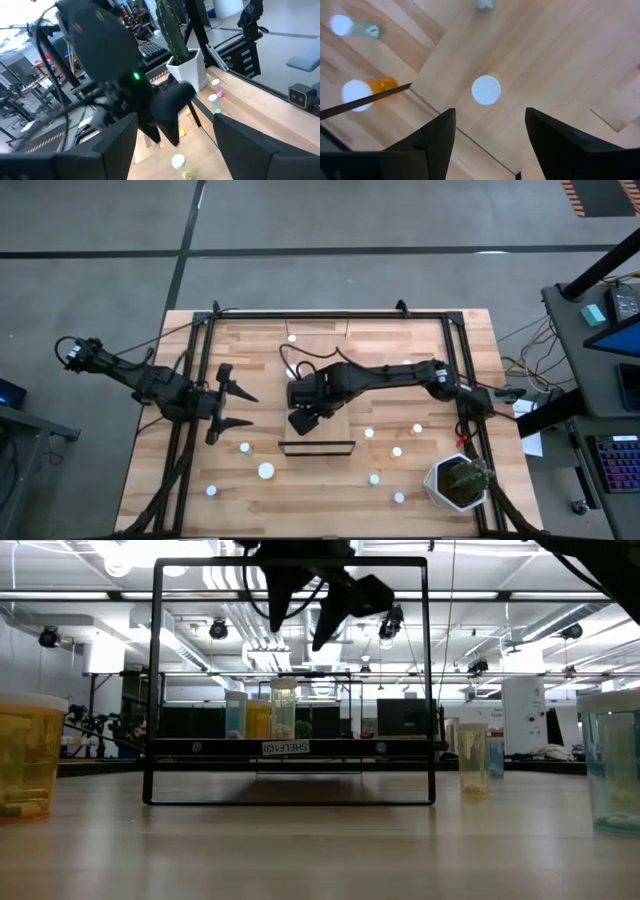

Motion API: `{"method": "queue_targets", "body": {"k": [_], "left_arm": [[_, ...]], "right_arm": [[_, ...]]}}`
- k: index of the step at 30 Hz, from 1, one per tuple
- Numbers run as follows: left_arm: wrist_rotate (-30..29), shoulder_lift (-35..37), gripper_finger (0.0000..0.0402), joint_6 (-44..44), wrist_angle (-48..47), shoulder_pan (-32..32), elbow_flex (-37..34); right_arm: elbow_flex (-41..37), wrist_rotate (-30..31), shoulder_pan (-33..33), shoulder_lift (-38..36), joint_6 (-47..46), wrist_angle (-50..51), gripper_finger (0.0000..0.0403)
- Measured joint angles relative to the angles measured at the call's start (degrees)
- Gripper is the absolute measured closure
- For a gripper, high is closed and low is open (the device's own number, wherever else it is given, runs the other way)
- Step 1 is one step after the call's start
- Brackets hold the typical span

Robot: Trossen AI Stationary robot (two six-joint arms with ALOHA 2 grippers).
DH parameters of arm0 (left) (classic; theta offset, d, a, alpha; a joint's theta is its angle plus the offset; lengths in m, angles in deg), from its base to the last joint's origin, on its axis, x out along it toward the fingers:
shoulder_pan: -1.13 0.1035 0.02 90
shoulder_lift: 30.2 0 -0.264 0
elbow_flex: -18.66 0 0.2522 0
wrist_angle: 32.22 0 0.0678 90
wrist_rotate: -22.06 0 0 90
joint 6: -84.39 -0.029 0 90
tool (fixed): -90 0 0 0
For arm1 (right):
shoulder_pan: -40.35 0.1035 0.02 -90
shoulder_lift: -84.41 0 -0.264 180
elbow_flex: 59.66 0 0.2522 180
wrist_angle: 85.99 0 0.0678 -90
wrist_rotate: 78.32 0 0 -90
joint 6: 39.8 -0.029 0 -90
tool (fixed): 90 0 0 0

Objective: Pick and place medicine bottles onto shelf by color
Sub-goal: Put the yellow pill bottle on the shelf

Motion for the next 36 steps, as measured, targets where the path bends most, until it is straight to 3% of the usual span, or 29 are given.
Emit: {"method": "queue_targets", "body": {"k": [8,16,25,31,36], "left_arm": [[0.0,2.0,0.0158,0.0,0.0,0.0,-0.2],[0.0,2.9,0.0158,0.2,0.0,0.0,-1.0],[0.2,2.8,0.0158,0.6,0.0,0.0,-1.2],[0.2,2.9,0.0158,0.7,0.0,0.0,-1.3],[0.2,2.9,0.0158,0.6,0.1,0.0,-1.6]], "right_arm": [[0.0,3.0,0.1,0.6,4.9,-0.5,0.0179],[0.0,4.1,1.2,-1.6,42.2,0.8,0.0184],[-2.2,3.3,-0.3,-2.6,55.2,-2.3,0.0205],[-11.3,3.2,-0.4,-6.0,57.7,-9.7,0.0219],[-26.3,3.2,-0.4,-14.5,56.5,-23.0,0.0232]]}}
